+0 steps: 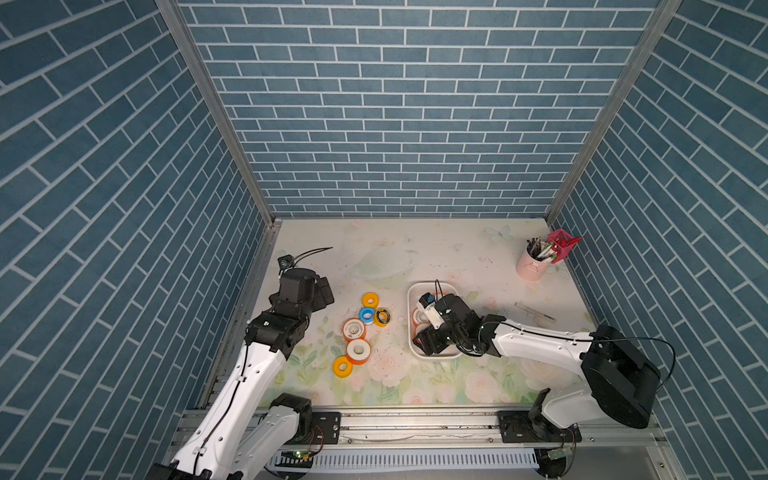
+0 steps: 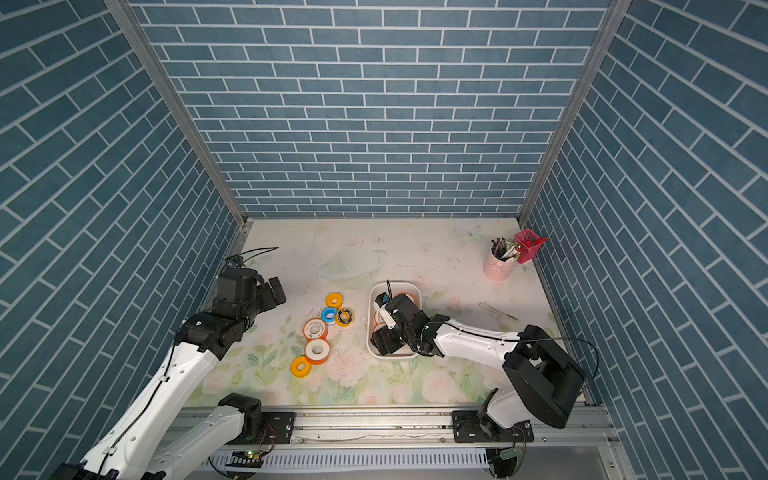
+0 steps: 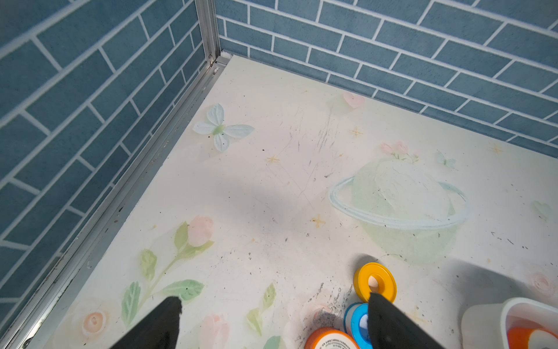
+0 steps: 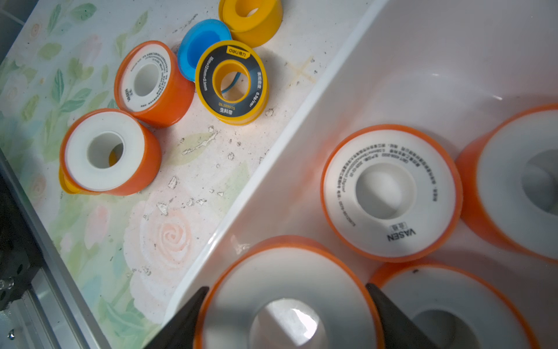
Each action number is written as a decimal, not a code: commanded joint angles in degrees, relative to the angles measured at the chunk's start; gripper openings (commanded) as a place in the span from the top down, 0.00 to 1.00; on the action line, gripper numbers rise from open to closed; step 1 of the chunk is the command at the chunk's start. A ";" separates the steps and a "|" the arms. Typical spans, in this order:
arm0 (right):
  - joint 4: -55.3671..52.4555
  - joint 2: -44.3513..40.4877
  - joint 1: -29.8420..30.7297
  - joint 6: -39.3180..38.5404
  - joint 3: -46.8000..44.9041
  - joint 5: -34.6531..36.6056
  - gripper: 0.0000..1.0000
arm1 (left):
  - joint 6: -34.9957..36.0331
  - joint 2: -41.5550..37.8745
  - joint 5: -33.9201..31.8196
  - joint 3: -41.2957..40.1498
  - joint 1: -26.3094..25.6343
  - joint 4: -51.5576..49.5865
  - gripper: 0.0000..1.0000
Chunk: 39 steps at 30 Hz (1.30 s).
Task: Put the sealing tape into the storage box
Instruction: Place the sealing tape in the storage box.
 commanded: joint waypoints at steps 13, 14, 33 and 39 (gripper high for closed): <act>-0.98 -1.43 -0.26 -0.98 0.65 2.67 0.30 | 0.95 0.06 1.05 -1.02 0.33 0.95 0.01; -0.89 -1.88 -0.26 -1.23 0.54 2.40 0.33 | 0.98 0.06 1.00 -1.01 0.33 0.93 0.01; 12.30 -24.63 -5.49 -2.54 -15.68 30.31 0.50 | -0.49 3.11 13.85 -1.28 -6.97 3.94 0.02; 13.30 -28.80 -6.14 -0.03 -21.15 36.17 0.44 | -7.56 6.15 4.15 -2.55 -18.58 0.59 0.02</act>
